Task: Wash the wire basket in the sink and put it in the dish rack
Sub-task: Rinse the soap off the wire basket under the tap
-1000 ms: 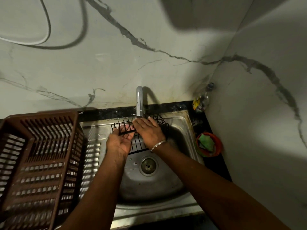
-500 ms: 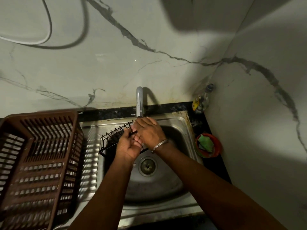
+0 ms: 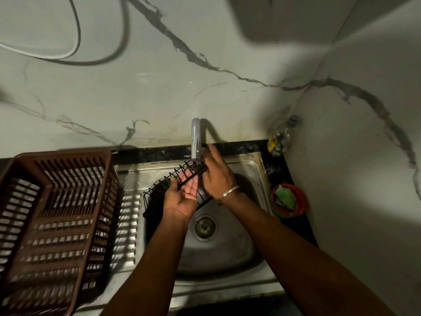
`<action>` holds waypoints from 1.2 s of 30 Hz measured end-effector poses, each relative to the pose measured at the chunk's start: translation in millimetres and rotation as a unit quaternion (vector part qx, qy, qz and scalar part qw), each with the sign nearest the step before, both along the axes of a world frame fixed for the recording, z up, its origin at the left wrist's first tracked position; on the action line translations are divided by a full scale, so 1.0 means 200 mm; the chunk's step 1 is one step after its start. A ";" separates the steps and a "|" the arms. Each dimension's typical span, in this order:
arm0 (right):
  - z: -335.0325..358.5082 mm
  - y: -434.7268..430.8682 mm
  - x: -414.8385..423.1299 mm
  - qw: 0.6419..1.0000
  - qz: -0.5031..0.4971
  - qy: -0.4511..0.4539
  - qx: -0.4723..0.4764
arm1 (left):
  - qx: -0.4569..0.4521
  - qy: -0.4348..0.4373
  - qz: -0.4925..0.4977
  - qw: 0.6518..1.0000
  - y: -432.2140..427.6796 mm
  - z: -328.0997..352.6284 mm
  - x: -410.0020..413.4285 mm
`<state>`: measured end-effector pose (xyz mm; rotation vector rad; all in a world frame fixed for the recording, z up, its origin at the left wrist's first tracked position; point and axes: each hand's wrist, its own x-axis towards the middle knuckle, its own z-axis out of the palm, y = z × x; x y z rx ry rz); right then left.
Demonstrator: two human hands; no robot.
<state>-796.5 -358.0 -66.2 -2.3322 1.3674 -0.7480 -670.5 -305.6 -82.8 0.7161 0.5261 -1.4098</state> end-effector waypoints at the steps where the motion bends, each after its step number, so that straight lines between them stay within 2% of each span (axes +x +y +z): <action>1: 0.02 0.01 -0.01 0.999 -0.019 -0.022 0.019 | -0.005 0.003 0.000 1.000 0.00 0.00 0.00; 4: 0.03 0.04 -0.01 0.999 0.032 -0.035 0.020 | -0.012 0.021 0.014 1.000 0.01 0.01 -0.01; 8: 0.04 0.00 0.04 0.995 0.010 -0.077 0.066 | 0.000 0.056 0.040 0.998 0.00 0.01 0.00; 13: 0.05 -0.05 0.07 0.996 0.075 0.005 0.046 | 0.052 0.060 0.041 0.996 0.00 -0.07 0.02; 15: 0.06 -0.04 0.08 0.991 0.102 0.043 0.077 | 0.043 0.036 0.023 0.998 -0.02 -0.07 0.00; 17: 0.04 -0.03 0.11 0.987 0.132 0.070 0.066 | 0.028 0.018 -0.021 0.999 -0.03 -0.01 -0.03; 20: -0.03 -0.01 0.12 0.985 0.164 0.046 0.020 | 0.013 0.052 -0.056 0.997 -0.03 0.05 -0.06; 22: -0.07 -0.04 0.06 0.988 0.154 0.028 0.000 | 0.018 0.023 -0.069 0.997 -0.03 0.07 -0.07; 25: -0.07 -0.03 0.00 0.991 0.107 0.074 0.012 | 0.047 -0.026 -0.086 0.995 -0.04 0.08 -0.08; 29: -0.08 -0.02 0.01 0.982 0.136 0.128 -0.009 | 0.067 -0.020 -0.096 0.993 -0.05 0.06 -0.08; 31: -0.07 -0.05 -0.01 0.983 0.112 0.143 -0.009 | 0.067 -0.029 -0.096 0.993 -0.05 0.09 -0.09; 33: -0.04 -0.04 0.01 0.989 0.088 0.120 0.009 | 0.052 -0.049 -0.092 0.993 -0.06 0.11 -0.10; 36: 0.00 -0.02 0.05 0.991 0.125 0.040 -0.024 | 0.035 -0.063 -0.101 0.992 -0.05 0.12 -0.11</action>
